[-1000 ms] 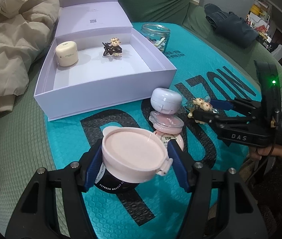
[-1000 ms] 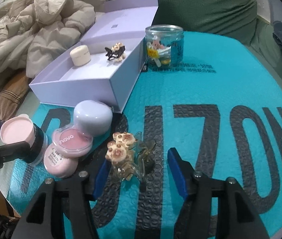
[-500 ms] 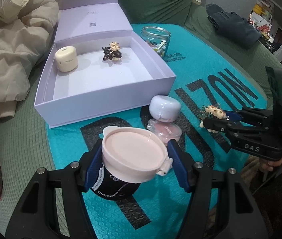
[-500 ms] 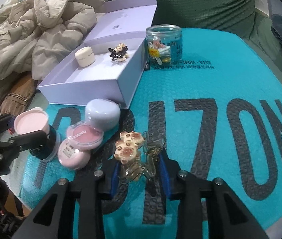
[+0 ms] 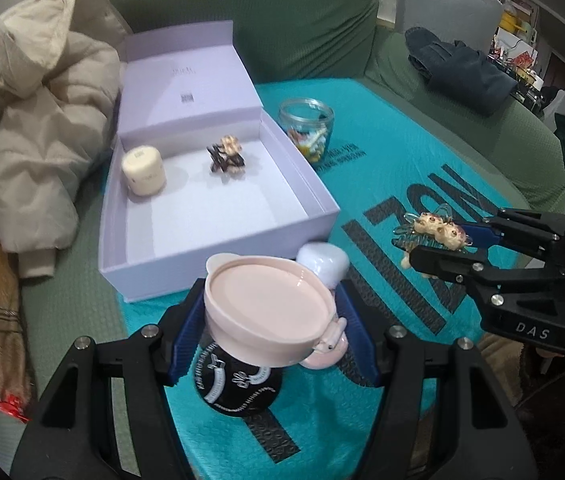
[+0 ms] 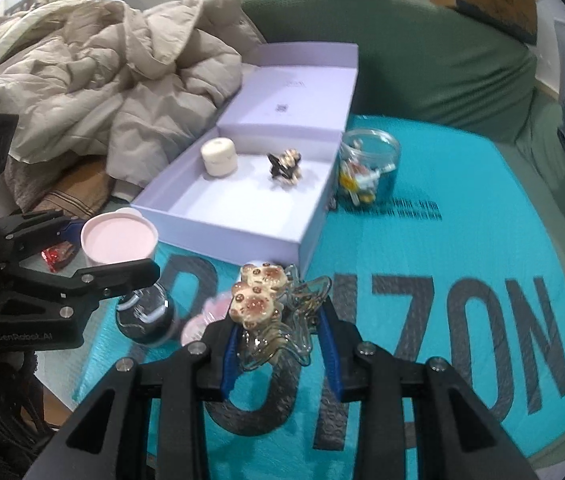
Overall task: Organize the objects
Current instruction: 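Lift pink-lidded jar with left tool while right carries keychain toward box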
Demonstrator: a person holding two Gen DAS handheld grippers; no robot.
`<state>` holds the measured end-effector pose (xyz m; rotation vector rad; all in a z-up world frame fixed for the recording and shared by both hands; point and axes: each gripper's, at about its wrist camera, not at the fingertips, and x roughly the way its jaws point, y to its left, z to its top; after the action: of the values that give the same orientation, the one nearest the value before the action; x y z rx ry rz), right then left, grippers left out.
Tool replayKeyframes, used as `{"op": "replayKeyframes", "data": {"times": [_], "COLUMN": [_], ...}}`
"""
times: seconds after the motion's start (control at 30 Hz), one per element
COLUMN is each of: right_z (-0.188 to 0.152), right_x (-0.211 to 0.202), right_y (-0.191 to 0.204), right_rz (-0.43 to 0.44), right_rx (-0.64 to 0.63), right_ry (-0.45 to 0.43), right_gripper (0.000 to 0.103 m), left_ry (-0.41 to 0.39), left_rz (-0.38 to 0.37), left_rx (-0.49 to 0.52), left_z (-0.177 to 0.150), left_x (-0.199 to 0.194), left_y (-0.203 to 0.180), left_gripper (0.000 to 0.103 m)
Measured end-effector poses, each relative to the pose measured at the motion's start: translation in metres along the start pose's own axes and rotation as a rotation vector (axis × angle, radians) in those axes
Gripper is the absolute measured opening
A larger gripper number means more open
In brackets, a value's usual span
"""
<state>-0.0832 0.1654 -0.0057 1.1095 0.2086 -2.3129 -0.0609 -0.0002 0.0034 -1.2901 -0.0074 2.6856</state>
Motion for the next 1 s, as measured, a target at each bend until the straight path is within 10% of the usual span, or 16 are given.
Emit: {"op": "replayKeyframes", "data": {"times": [1.0], "right_z": [0.084], "right_x": [0.062], "right_y": [0.056], "right_rz": [0.098], "right_rx": [-0.169], "right_ry": [0.018], "right_gripper": [0.035], "left_ry": [0.017], "left_rz": [0.101], "left_rx": [-0.064], "left_z": [0.029], "left_x": [0.011], "left_y": [0.087], "left_gripper": [0.062]}}
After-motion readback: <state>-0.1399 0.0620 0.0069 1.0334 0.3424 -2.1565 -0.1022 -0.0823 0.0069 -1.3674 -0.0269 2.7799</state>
